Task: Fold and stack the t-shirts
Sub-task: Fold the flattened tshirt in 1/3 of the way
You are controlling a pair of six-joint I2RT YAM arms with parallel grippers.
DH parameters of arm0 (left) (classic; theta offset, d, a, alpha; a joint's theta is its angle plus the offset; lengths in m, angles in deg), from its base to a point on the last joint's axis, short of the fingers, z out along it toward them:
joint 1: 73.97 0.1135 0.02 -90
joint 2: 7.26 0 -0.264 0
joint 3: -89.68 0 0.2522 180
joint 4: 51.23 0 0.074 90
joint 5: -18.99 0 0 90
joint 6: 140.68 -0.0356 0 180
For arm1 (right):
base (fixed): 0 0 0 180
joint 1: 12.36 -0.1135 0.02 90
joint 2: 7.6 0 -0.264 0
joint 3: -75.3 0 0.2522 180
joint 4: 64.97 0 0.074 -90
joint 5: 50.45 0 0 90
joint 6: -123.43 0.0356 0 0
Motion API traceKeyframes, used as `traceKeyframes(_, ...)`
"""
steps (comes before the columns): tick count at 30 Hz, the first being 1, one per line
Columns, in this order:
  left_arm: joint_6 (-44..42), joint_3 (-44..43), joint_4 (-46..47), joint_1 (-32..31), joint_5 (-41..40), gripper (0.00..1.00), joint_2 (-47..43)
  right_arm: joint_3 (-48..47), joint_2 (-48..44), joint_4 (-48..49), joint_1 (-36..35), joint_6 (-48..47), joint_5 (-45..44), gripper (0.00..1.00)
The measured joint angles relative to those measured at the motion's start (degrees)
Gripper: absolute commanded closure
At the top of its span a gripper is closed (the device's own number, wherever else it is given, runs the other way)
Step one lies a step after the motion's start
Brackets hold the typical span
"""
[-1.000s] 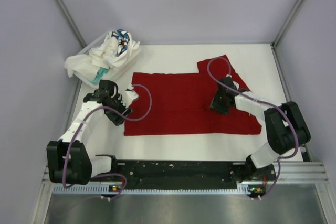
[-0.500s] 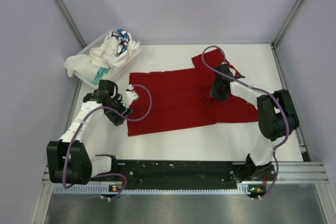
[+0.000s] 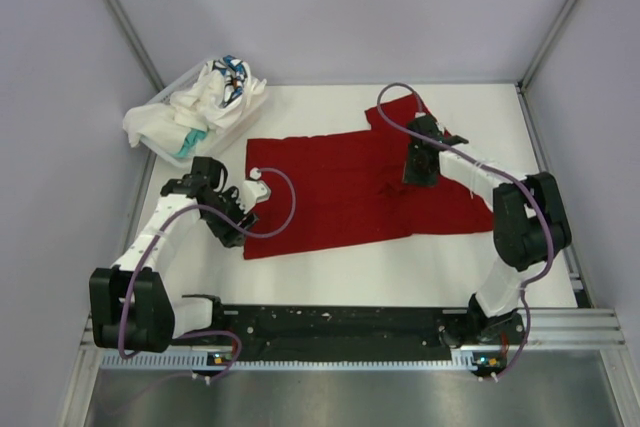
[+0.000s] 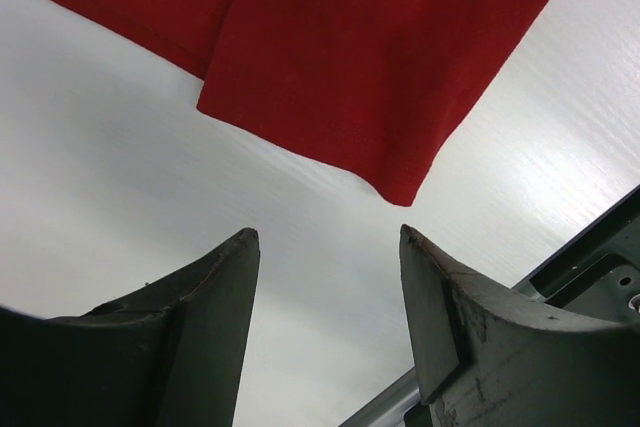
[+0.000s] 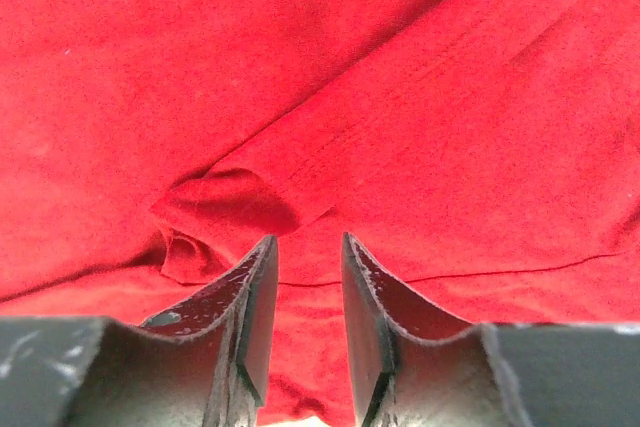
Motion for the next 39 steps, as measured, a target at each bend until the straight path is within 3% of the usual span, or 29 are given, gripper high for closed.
traceKeyframes(9, -0.02, 0.0, -0.07, -0.04, 0.2, 0.37, 0.0, -0.37, 0.37, 0.37, -2.95, -4.96, 2.36, 0.58)
traceKeyframes(16, -0.57, 0.0, -0.26, -0.04, -0.09, 0.38, 0.0, -2.99, 5.33, 0.68, -2.93, -6.34, 3.69, 0.7)
traceKeyframes(23, -1.05, 0.0, -0.28, -0.04, -0.22, 0.38, 0.0, -3.67, 6.29, -0.33, -2.93, -7.96, 5.22, 1.0)
traceKeyframes(30, -1.29, 0.0, -0.35, -0.04, -0.7, 0.38, 0.0, -6.12, 6.71, -1.03, -2.93, -10.34, 6.19, 1.0)
traceKeyframes(39, -1.44, 0.0, -0.37, -0.04, -1.42, 0.38, 0.0, -18.12, 14.01, -1.46, -2.95, -17.22, 7.39, 1.0)
